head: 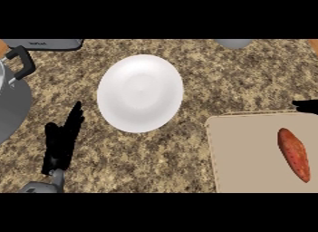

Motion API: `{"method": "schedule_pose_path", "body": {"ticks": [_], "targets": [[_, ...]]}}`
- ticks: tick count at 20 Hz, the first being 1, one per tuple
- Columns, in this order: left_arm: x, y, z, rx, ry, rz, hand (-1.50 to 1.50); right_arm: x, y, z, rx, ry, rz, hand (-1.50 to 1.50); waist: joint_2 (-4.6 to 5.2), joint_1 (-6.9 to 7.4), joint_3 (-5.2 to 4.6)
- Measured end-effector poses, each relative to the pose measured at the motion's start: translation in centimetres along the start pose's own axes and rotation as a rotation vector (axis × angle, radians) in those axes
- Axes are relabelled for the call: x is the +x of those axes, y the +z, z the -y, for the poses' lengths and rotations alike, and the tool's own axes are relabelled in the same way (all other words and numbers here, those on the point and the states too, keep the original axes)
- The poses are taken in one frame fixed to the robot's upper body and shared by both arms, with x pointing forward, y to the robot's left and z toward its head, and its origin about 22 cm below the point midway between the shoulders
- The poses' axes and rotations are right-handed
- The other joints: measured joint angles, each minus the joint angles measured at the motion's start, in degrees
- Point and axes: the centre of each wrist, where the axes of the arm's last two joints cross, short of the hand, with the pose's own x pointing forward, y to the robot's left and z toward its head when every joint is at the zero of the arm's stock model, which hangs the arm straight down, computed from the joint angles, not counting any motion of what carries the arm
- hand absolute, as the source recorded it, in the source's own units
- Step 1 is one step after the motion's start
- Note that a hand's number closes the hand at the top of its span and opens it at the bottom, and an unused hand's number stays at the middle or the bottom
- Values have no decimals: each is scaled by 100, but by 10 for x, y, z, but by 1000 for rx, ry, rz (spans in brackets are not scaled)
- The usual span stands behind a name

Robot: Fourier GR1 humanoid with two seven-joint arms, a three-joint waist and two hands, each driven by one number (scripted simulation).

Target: Pick the sweet potato from the tray and place it in the plate

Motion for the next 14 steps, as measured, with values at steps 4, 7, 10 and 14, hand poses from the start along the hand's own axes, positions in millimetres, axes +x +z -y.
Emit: {"method": "schedule_pose_path", "body": {"ticks": [4, 7, 10, 14], "targets": [[-1, 1, 2, 1, -5, 1, 0, 0, -10, -1, 124, 58, -44, -150, 0, 1, -1], [-1, -5, -2, 6, 0, 1, 0, -3, -20, -6, 182, 83, -60, -150, -2, -22, -3], [4, -6, 0, 5, -6, -2, 0, -11, -27, -12, 211, 94, -82, -150, -6, -37, 0], [3, -3, -8, 8, -1, -10, 0, -13, -36, -19, 245, 106, -84, -150, -16, -66, -2]]}}
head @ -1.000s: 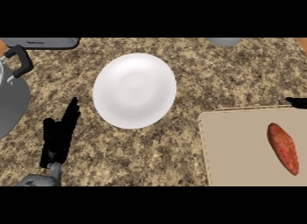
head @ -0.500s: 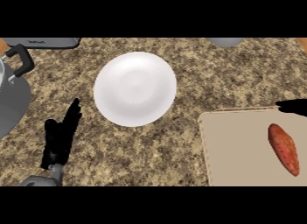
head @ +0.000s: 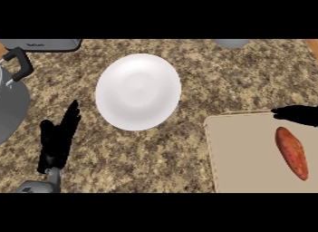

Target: Pick the sweet potato from the tray and place it in the plate

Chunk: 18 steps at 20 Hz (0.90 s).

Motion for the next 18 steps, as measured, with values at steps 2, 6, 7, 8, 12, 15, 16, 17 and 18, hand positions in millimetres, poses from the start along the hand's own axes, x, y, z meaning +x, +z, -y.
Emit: {"method": "schedule_pose_path", "body": {"ticks": [2, 6, 7, 8, 12, 15, 16, 17, 18], "targets": [[-4, -1, -1, 0, 0, -3, 0, -2, -4, -5, 12, 2, -1, -150, -2, -15, -2], [-7, 1, 2, 5, 1, 4, 0, 2, -17, -11, 41, 4, 10, -150, -6, -26, 1], [-3, -2, 3, 8, -2, 5, 0, 1, -16, -12, 47, 8, 8, -150, -7, -33, 1], [-5, 1, 1, 8, -1, 4, 0, 0, -15, -10, 47, 8, 5, -150, -7, -30, 1], [-4, 1, 4, 12, 2, 8, 0, -2, -20, -18, 56, 8, 7, -150, -11, -34, 2], [-2, 1, 6, 9, 1, -1, 0, -5, -26, -24, 64, 5, 5, -150, -8, -34, 0], [-3, 2, 4, 11, 0, -2, 0, -8, -27, -26, 66, 5, 4, -150, -5, -25, 0], [-2, -1, 0, 12, 1, -3, 0, -10, -27, -28, 67, 9, 0, -150, -4, -28, 0], [0, 0, -1, 11, 3, -3, 0, -13, -28, -29, 69, 12, -3, -150, -4, -24, 0]]}}
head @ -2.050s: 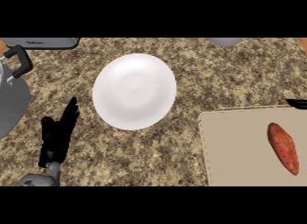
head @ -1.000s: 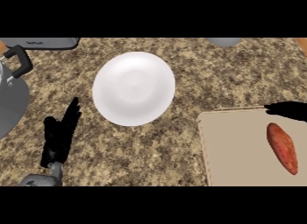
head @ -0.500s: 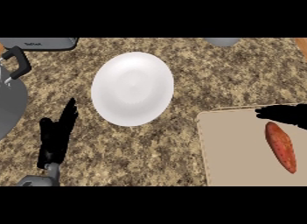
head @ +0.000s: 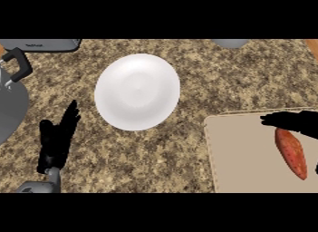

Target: Pick the sweet potato from the tray and place it in the plate

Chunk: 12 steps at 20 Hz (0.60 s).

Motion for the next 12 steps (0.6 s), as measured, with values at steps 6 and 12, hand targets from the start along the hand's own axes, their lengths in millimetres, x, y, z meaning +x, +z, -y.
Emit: {"method": "schedule_pose_path", "body": {"ticks": [6, 12], "targets": [[-3, -4, 1, 3, -1, -4, 0, 3, -11, -5, 6, 42, 29, 150, -4, -24, -4], [-1, -2, 2, 2, 1, 1, 0, -3, -15, -6, -51, 72, 69, 150, -5, -13, -7]]}}
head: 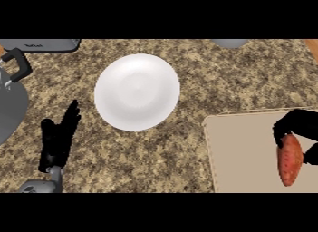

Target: Pick the sweet potato from the tray and place it in the plate

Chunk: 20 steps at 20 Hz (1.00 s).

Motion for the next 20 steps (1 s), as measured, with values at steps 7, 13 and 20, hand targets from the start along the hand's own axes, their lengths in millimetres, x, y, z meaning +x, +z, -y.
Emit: {"method": "schedule_pose_path", "body": {"ticks": [7, 13, 20], "targets": [[1, -1, 8, -21, -18, 7, 0, 73, -115, 12, -93, 37, 21, 150, -71, 160, -103], [2, -2, 13, -44, -26, 7, 0, 158, -194, 45, -274, 79, -47, 150, -116, 271, -126], [3, -4, 18, -67, -28, 9, 0, 252, -226, 79, -618, 34, -127, 150, -57, 436, -39]]}}
